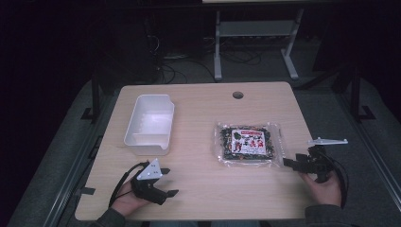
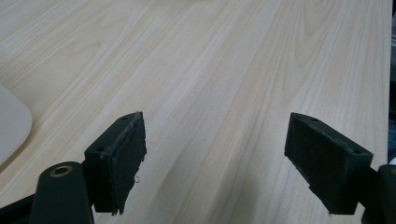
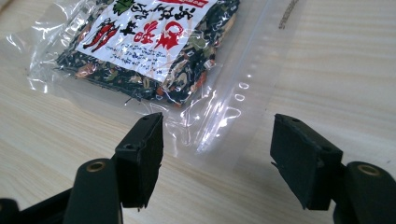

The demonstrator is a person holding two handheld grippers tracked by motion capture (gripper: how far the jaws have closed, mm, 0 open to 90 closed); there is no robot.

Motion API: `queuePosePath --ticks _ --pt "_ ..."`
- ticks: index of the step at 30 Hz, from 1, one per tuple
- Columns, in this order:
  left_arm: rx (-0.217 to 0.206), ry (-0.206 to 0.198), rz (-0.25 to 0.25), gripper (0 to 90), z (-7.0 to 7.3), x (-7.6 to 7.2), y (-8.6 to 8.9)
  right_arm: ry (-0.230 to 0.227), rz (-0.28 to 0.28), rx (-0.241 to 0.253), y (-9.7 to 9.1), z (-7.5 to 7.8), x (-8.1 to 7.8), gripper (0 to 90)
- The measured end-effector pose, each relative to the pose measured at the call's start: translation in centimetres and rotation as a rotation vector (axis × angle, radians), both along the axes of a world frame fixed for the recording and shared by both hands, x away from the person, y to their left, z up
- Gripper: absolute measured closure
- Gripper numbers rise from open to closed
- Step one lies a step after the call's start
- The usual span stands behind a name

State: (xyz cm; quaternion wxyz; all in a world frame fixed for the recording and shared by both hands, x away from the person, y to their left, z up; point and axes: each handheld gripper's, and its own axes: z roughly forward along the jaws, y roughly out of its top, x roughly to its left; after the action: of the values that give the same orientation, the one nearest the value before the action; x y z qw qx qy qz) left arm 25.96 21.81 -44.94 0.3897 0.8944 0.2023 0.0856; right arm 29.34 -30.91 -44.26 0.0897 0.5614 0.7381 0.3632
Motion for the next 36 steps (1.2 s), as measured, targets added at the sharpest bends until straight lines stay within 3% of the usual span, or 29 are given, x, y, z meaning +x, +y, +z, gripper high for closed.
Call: queuePosePath --ticks 8,13,21,26,36 --pt "0.000 0.000 0.001 20.0 0.0 0.0 0.0 0.056 -0.047 0.058 -0.5 -0.9 0.0 38.1" --pt "0.000 -0.001 -0.001 20.0 0.0 0.0 0.0 0.082 -0.037 0.073 -0.4 -1.4 0.3 43.2" --pt "0.006 -0.001 -0.002 20.0 0.0 0.0 -0.1 0.082 -0.034 0.070 -0.2 -1.7 0.7 52.9" --pt "-0.001 -0.001 0.003 20.0 0.0 0.0 0.0 0.100 -0.042 0.088 -0.4 -1.7 0.5 53.8" --pt "0.004 -0.001 0.000 20.0 0.0 0.0 0.0 0.127 -0.048 0.070 -0.3 -1.8 0.4 56.2"
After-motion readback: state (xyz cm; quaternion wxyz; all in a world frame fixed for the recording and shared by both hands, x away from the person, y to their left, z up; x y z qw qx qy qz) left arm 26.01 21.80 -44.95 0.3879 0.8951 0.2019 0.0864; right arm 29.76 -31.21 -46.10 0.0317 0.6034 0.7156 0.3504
